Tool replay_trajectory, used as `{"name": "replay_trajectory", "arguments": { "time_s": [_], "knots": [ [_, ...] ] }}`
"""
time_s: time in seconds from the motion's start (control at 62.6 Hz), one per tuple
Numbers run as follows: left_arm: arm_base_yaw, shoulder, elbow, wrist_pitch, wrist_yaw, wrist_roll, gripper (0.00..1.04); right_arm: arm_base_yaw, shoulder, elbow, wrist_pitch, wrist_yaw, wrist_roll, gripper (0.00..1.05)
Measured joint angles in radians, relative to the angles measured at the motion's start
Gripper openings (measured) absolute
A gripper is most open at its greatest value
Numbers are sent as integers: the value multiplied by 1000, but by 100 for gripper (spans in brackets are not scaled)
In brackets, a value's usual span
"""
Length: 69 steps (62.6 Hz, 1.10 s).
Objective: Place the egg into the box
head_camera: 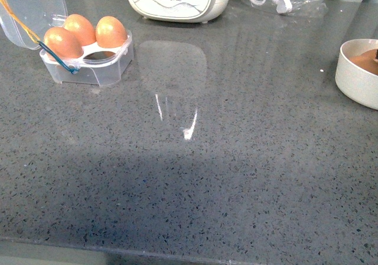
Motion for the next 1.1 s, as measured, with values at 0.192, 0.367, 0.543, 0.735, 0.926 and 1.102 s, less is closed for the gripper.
{"name": "replay_trajectory", "arguments": {
  "time_s": [0.192,0.367,0.543,0.735,0.926,1.102],
  "knots": [
    [0,0,0,0,0,0,98,0,-21,-4,-2,3,-8,43],
    [0,0,0,0,0,0,98,9,-68,-4,-18,4,-19,43],
    [0,0,0,0,0,0,98,61,-114,24,-31,8,-27,43],
    [0,0,0,0,0,0,98,165,-103,104,-9,-8,-39,43],
    [0,0,0,0,0,0,98,302,4,268,-13,-29,-76,42],
    [0,0,0,0,0,0,98,416,111,412,-31,-35,-109,42]
  ]
}}
